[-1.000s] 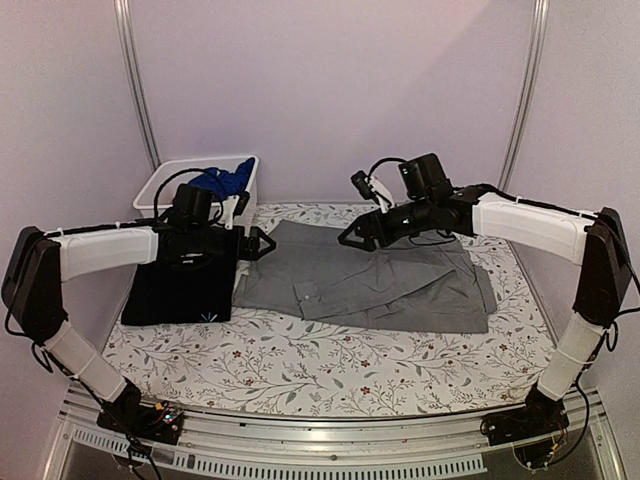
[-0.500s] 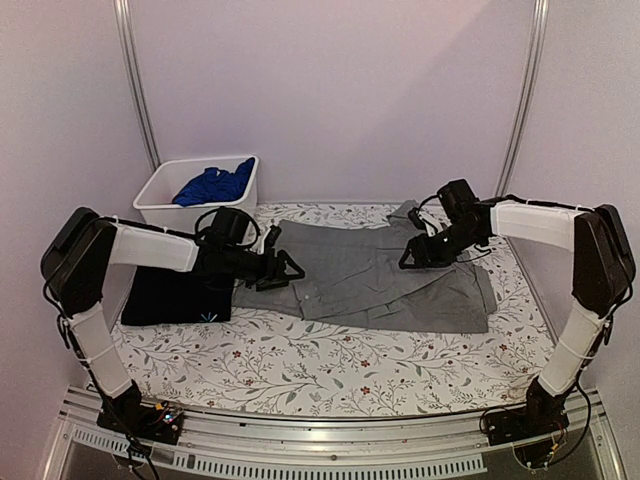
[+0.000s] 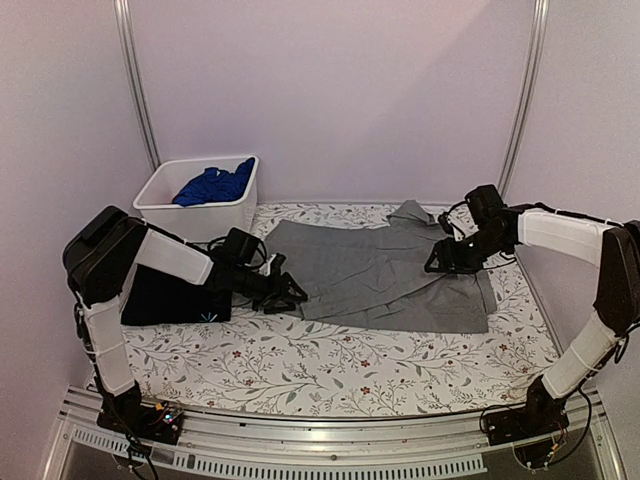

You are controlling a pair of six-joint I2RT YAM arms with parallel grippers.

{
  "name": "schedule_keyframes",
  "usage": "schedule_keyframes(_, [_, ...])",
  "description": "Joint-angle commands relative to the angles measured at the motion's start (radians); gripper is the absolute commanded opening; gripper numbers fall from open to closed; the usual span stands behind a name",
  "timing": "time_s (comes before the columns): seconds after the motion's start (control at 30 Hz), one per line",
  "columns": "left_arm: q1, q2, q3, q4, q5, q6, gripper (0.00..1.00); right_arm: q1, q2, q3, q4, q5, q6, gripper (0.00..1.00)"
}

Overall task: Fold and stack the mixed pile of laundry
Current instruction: Adjust the 1/3-folded T-shirt at the center of the board.

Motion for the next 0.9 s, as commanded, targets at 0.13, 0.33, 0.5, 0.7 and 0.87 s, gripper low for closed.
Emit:
schedule_keyframes(0.13, [-0.015,0.082,0.034,0.109,0.044,-0.049,0.42,-0.003,-0.04,-0.074,0.001,0.038,0.025,0.64])
schedule_keyframes(0.33, [-0.016,0.084,0.085,0.084,0.037,-0.029,0.23,-0.012,-0.079,-0.115,-0.002,0.043,0.047,0.65])
schedule_keyframes(0.5, [-0.015,0.029,0.18,-0.134,-0.014,0.099,0.0,-0.02,-0.102,-0.174,-0.004,0.066,0.084,0.66])
schedule_keyframes(0.7, [0.009,0.01,0.299,-0.414,-0.068,0.281,0.0,-0.053,-0.157,-0.224,0.018,0.065,0.127,0.7])
schedule_keyframes(0.87, [0.061,-0.002,0.313,-0.526,-0.082,0.373,0.0,-0.069,-0.177,-0.232,0.016,0.064,0.126,0.7])
